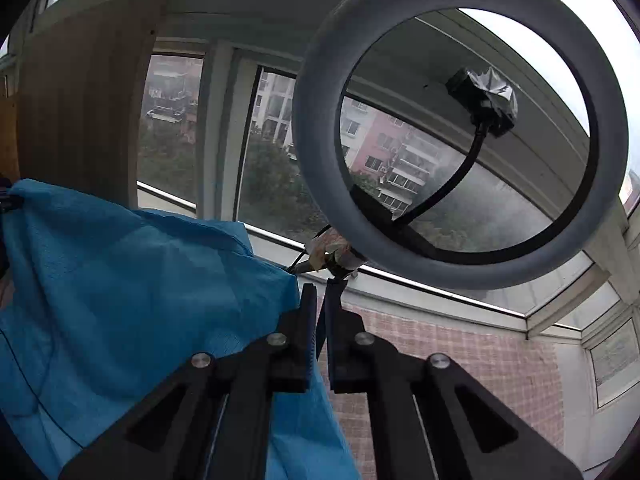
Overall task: Fold clothes
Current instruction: 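Raise the coat high with both tools to shake it out, then lower the coat onto the mat and open both tools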
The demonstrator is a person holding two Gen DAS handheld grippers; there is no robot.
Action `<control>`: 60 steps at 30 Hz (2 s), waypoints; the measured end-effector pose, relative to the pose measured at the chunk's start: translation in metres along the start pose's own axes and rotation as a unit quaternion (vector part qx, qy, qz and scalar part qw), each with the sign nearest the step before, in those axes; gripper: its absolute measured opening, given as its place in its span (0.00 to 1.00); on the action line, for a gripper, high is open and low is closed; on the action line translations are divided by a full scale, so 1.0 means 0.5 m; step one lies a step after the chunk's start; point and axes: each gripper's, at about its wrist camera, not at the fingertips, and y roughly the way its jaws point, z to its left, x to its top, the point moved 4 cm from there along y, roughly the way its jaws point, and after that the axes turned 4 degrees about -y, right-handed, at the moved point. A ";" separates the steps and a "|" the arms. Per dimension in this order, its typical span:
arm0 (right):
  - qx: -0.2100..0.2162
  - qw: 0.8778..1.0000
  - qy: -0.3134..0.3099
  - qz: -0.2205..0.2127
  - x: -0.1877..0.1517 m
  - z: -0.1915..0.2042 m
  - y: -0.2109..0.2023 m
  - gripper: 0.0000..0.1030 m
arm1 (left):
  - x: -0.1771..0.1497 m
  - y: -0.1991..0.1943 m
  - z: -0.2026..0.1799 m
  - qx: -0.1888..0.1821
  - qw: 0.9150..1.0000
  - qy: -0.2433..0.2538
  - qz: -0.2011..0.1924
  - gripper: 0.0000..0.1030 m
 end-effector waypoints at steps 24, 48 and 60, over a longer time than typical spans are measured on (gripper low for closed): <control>0.097 0.969 0.222 0.057 -0.547 -0.076 -0.299 0.37 | -0.647 -0.171 -0.084 -0.164 0.977 -0.047 0.125 0.39; 0.028 0.961 0.238 0.141 -0.731 -0.087 -0.311 0.53 | -0.725 -0.326 0.242 0.057 0.980 -0.182 0.059 0.13; 0.104 0.963 0.117 0.217 -0.787 -0.073 -0.168 0.01 | -0.734 -0.385 0.069 0.054 0.975 -0.210 0.052 0.15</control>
